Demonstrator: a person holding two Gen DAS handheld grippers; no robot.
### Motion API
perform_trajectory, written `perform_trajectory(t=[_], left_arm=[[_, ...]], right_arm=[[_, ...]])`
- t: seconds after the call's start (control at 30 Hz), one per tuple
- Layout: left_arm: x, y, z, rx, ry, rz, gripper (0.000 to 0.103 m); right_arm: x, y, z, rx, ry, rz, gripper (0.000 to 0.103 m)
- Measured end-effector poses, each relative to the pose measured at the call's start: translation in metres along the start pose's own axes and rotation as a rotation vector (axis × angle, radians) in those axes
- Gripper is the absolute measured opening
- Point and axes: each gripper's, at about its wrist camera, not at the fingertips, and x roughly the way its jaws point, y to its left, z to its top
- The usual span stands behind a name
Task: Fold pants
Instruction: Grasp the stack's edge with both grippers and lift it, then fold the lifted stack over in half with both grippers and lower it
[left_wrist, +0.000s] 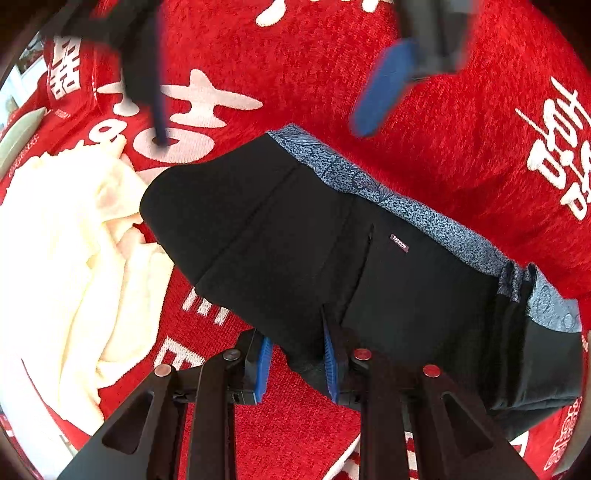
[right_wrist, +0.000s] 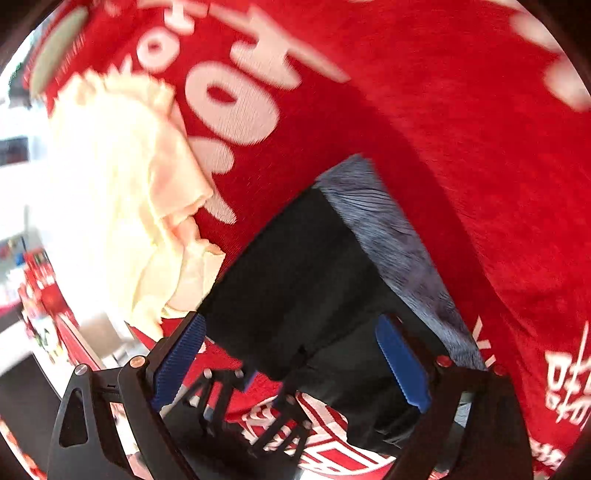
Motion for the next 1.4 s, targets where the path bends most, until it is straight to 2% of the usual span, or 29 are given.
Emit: perform_trajectory(t=[0.1,0.2,0.3,0.33,0.37,0.4,0.43,0.47,0.53,0.73,0.87,1.13,1.4], left_arm=[[-0.001,-0.004,-0.001,0.014,0.003,0.012,0.026],[-0.001,-0.008,0.000,0.035,0.002,0.027,0.026],[-0.005,-0.018,-0.001,0.079,-0.010,0.052,0.026],[-0.006,-0.020,-0.001,0.088,-0.013,0.055,0.026],[-0.006,-0.020,-0.001,0.090,-0.012,0.054,0.026],[-0.005,-0.022,-0.001,0.099,-0.003,0.055,0.026],[-0.006,-0.024,-0.001,0.102,-0.004,0.058,0.026],[-0.009,-0.026,0.000,0.112,-0.020,0.056,0.026],[-0.014,-0.034,0.002,0.133,-0.035,0.056,0.026],[-0.048,-0.062,0.002,0.195,-0.105,0.032,0.026],[-0.077,-0.085,0.001,0.257,-0.164,0.006,0.026],[-0.131,-0.144,-0.017,0.434,-0.256,-0.046,0.026],[-0.165,-0.227,-0.055,0.669,-0.289,-0.102,0.026]], right_arm=[[0.024,0.016,0.019,-0.016,0.106,-0.013,0.095],[0.039,0.030,0.028,-0.046,0.175,-0.030,0.095],[0.058,0.040,0.034,-0.096,0.248,-0.101,0.095],[0.062,0.041,0.035,-0.110,0.256,-0.131,0.091],[0.063,0.041,0.034,-0.125,0.259,-0.151,0.067],[0.062,0.039,0.032,-0.135,0.256,-0.142,0.049],[0.059,0.035,0.030,-0.124,0.248,-0.120,0.025],[0.052,0.028,0.028,-0.104,0.223,-0.095,0.020],[0.036,0.018,0.018,-0.111,0.147,-0.059,0.018],[-0.012,-0.023,-0.027,-0.027,-0.068,0.088,0.017],[-0.048,-0.055,-0.074,0.042,-0.220,0.197,0.017],[-0.096,-0.128,-0.189,0.193,-0.514,0.408,0.017],[-0.089,-0.202,-0.322,0.383,-0.776,0.599,0.017]])
